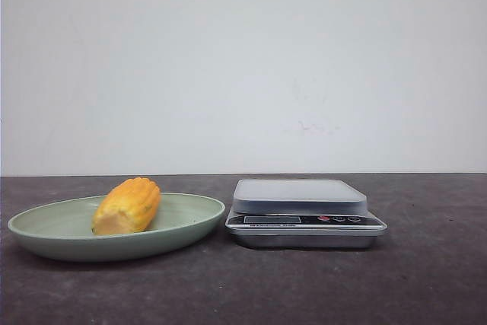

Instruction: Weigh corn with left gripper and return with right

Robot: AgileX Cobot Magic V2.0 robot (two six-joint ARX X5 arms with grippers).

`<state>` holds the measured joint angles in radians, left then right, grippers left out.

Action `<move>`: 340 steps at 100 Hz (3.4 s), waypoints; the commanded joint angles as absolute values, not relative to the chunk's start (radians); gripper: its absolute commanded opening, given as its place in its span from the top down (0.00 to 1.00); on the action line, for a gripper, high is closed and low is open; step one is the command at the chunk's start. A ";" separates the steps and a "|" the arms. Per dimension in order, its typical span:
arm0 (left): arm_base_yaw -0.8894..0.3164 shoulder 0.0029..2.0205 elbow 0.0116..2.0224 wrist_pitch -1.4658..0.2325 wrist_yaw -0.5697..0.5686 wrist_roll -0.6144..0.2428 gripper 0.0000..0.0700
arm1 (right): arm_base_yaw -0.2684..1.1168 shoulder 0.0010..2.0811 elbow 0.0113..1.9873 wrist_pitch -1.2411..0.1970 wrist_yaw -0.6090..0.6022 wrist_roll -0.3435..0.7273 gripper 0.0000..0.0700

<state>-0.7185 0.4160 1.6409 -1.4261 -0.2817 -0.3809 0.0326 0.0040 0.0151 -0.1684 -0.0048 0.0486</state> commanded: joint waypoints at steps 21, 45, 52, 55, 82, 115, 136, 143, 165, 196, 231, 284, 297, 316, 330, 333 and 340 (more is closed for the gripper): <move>-0.727 0.416 1.662 -1.481 -0.279 -0.379 1.00 | 0.033 0.004 0.013 -0.157 -0.003 0.039 0.99; -0.727 0.416 1.662 -1.481 -0.279 -0.379 1.00 | 0.033 0.004 0.013 -0.157 -0.003 0.039 0.99; -0.727 0.416 1.662 -1.481 -0.279 -0.379 1.00 | 0.033 0.004 0.013 -0.157 -0.003 0.039 0.99; -0.727 0.416 1.662 -1.481 -0.279 -0.379 1.00 | 0.033 0.004 0.013 -0.157 -0.003 0.039 0.99; -0.727 0.416 1.676 -1.481 -0.328 -0.304 1.00 | 0.033 0.004 0.013 -0.157 -0.003 0.039 0.99; -0.728 0.418 1.592 -1.432 -0.403 -0.140 1.00 | 0.033 0.004 0.013 -0.157 -0.002 0.038 0.99; -0.610 0.292 1.203 -0.862 -0.391 0.205 1.00 | 0.033 0.004 0.013 -0.157 -0.002 0.039 0.99; -0.538 0.215 1.010 -0.652 -0.368 0.332 1.00 | 0.033 0.004 0.013 -0.157 -0.001 0.039 0.99; -0.260 0.000 0.532 -0.278 -0.166 0.333 1.00 | 0.033 0.004 0.013 -0.157 0.000 0.039 0.99; -0.104 0.007 0.231 -0.085 -0.057 0.047 1.00 | 0.033 0.004 0.013 -0.157 -0.001 0.039 0.99; -0.004 0.003 0.088 -0.088 -0.040 -0.055 1.00 | 0.033 0.004 0.013 -0.158 -0.001 0.039 0.99; 0.029 0.003 0.013 -0.191 -0.021 -0.118 1.00 | 0.033 0.004 0.013 -0.158 -0.001 0.039 0.99; 0.029 0.003 0.013 -0.189 0.022 -0.071 1.00 | 0.033 0.004 0.013 -0.158 -0.001 0.039 0.99; 0.029 0.003 0.013 -0.187 0.027 -0.166 1.00 | 0.033 0.004 0.013 -0.158 0.000 0.039 0.99; 0.029 0.003 0.013 -0.187 0.026 -0.186 1.00 | 0.033 0.004 0.013 -0.158 0.000 0.039 0.99; 0.029 0.003 0.013 -0.187 0.026 -0.186 1.00 | 0.033 0.004 0.013 -0.158 0.000 0.039 0.99; 0.029 0.003 0.014 -0.187 0.026 -0.186 1.00 | 0.033 0.004 0.013 -0.158 -0.001 0.039 0.99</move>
